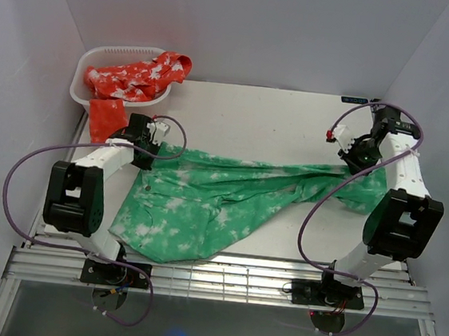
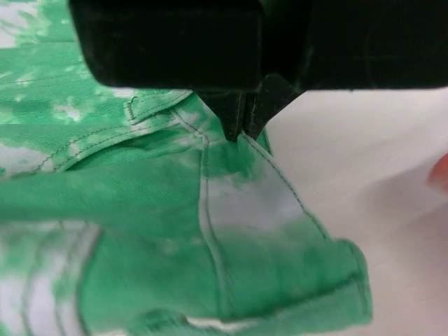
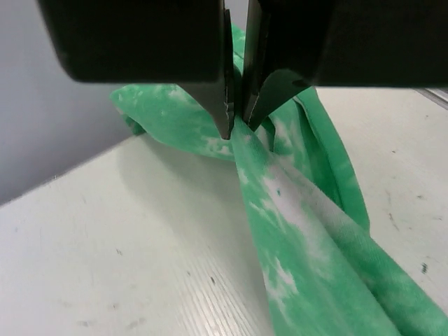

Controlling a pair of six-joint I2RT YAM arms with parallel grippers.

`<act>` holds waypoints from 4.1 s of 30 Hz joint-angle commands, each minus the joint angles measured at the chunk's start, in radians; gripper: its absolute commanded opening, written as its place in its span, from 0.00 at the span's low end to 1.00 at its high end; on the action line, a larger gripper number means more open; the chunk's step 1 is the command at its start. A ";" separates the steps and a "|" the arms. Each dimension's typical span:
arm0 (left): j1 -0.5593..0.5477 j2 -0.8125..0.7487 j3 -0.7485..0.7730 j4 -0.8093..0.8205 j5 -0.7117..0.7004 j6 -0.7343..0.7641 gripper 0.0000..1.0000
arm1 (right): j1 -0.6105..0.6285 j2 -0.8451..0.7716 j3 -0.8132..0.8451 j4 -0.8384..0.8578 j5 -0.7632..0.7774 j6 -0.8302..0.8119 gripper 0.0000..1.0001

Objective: Fold and stack the trousers
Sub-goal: Flatten the trousers out

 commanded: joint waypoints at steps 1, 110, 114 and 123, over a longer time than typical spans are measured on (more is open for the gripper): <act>0.034 -0.110 -0.053 -0.022 -0.106 0.135 0.00 | 0.049 -0.015 0.003 0.016 0.014 0.034 0.08; 0.327 0.193 0.095 -0.136 0.081 0.091 0.00 | -0.073 -0.142 -0.142 0.168 -0.022 -0.453 0.08; 0.350 0.223 0.107 -0.130 0.058 0.076 0.00 | -0.203 -0.241 -0.102 0.041 -0.044 -0.571 0.08; 0.364 0.281 0.173 -0.120 0.045 0.063 0.00 | -0.421 -0.448 -0.469 -0.126 0.120 -0.811 0.08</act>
